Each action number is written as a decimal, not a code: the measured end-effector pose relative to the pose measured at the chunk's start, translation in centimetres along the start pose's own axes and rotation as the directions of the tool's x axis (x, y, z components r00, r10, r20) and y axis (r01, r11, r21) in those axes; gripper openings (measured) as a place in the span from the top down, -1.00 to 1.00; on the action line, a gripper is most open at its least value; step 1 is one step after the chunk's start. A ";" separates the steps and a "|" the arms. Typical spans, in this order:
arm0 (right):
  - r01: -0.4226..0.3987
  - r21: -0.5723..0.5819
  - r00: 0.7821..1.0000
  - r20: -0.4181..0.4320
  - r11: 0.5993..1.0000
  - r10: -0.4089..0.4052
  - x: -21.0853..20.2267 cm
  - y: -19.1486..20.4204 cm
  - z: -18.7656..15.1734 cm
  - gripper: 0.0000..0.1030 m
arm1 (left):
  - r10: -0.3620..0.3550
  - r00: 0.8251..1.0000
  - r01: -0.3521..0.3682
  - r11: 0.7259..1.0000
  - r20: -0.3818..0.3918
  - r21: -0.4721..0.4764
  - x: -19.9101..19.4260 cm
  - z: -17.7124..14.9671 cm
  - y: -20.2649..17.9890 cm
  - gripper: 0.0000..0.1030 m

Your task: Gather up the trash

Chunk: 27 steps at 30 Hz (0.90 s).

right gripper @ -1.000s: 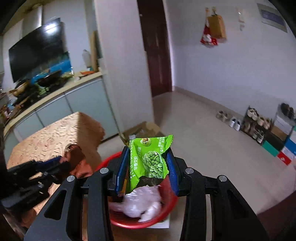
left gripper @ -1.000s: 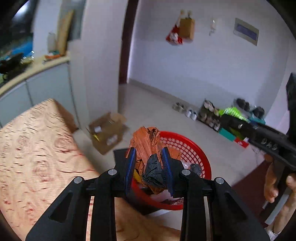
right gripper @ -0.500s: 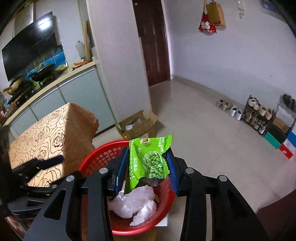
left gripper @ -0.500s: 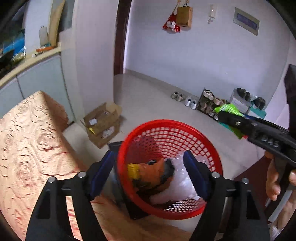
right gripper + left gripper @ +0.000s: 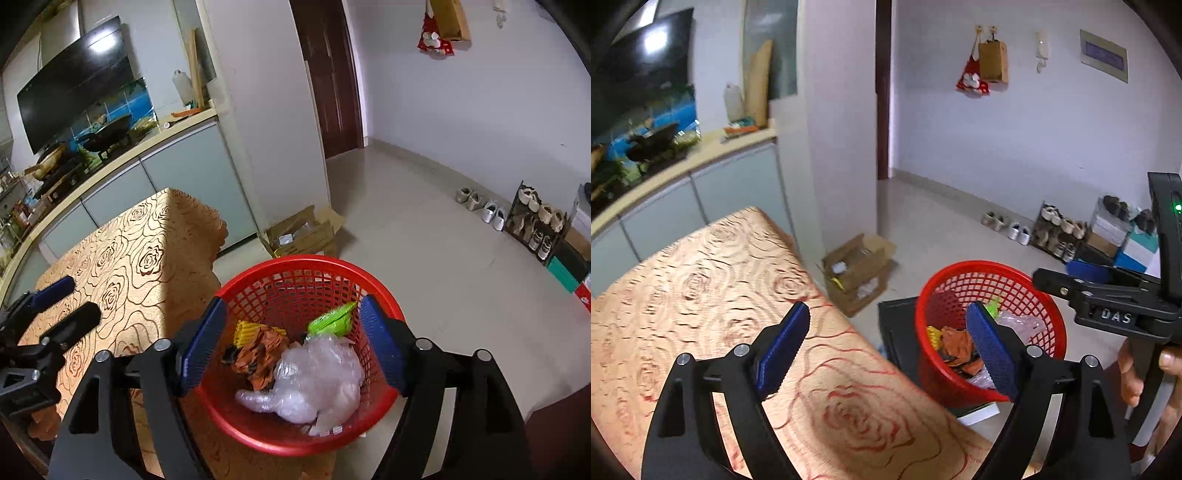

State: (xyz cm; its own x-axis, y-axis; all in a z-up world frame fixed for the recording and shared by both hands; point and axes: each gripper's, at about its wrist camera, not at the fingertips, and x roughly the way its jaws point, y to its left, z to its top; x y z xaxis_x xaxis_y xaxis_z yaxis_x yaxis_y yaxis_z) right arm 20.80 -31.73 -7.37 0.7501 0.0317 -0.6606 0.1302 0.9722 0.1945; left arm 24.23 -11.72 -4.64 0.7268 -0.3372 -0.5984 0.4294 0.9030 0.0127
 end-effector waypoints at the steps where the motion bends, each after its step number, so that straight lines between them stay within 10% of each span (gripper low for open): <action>1: 0.002 0.003 1.000 0.004 1.000 -0.002 -0.8 0.2 -0.4 -0.59 | 0.008 1.000 -0.008 1.000 0.008 0.001 -0.7 -0.1 0.0 -0.64; 27: 0.082 -0.044 0.972 0.223 0.996 -0.071 -14.8 7.3 -9.7 -0.87 | 0.183 0.970 -0.170 0.981 0.159 -0.092 -16.1 -6.7 -0.7 -0.75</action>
State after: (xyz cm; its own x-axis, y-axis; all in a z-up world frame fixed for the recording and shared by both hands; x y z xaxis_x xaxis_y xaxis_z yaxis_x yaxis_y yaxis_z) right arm 4.37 -22.90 -3.19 0.8649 -0.0895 -0.4939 0.1628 0.9808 0.1072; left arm 8.64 -5.19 -0.42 0.8689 -0.2043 -0.4508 0.2485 0.9678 0.0405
